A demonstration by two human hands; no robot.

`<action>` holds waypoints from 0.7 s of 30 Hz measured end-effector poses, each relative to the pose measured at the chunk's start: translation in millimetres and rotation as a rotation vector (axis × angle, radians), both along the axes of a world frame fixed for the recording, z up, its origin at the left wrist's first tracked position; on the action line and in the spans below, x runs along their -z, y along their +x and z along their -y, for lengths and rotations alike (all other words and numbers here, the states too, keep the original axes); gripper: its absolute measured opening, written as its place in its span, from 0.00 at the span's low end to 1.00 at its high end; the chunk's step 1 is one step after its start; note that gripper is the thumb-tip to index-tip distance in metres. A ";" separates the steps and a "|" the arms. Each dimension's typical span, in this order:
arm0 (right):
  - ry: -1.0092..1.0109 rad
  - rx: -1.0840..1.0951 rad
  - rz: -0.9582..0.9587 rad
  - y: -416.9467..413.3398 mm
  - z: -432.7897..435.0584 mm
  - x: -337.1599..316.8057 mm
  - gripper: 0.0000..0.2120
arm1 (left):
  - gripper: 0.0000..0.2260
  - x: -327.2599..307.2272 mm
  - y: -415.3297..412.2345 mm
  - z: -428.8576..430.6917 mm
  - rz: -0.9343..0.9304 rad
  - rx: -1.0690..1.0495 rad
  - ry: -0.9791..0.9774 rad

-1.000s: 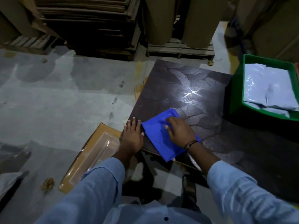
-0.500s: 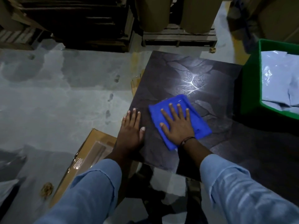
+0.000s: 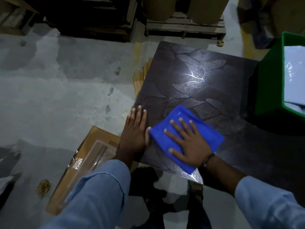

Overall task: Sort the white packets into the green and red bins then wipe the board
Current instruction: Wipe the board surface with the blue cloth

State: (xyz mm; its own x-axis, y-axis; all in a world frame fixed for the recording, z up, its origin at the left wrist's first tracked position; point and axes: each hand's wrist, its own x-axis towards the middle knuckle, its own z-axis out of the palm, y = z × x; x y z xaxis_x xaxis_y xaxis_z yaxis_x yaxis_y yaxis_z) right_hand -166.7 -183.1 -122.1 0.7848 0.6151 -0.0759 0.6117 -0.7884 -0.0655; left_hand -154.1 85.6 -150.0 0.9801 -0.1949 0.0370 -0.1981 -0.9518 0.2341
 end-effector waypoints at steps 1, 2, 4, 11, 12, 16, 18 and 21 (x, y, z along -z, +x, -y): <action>-0.001 0.148 0.011 18.3 -2.4 3.6 0.31 | 0.31 -1.0 -0.6 0.5 0.004 -0.001 0.003; 0.005 0.317 0.013 36.5 -7.7 6.4 0.30 | 0.31 -1.1 -1.1 1.1 0.007 -0.002 0.005; 0.058 0.616 -0.006 67.0 -25.6 9.3 0.29 | 0.31 -1.1 -1.2 1.2 0.009 -0.004 0.009; 0.054 0.298 0.014 13.4 -67.3 9.5 0.27 | 0.32 3.1 -0.5 -0.1 0.000 0.007 0.003; 0.049 0.255 0.006 -7.4 -61.4 7.4 0.27 | 0.33 3.3 -0.5 -0.2 -0.004 0.015 -0.003; 0.038 0.230 -0.006 -50.9 -24.7 0.6 0.28 | 0.32 3.2 -0.6 0.3 0.020 0.000 -0.020; 0.042 0.301 0.003 -33.9 -12.9 2.7 0.27 | 0.31 3.8 -0.5 0.1 0.031 -0.005 -0.010; 0.041 0.496 0.007 21.4 -17.0 9.8 0.27 | 0.30 4.2 -0.6 0.0 0.034 0.001 -0.012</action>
State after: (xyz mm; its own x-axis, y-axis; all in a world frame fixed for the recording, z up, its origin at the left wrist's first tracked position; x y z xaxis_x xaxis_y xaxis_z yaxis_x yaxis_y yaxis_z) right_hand -145.2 -166.0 -131.9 0.9841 0.1694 -0.0527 0.1636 -0.9815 -0.0998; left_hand -154.7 85.6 -154.2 0.9780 -0.1956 0.0729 -0.2075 -0.9486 0.2388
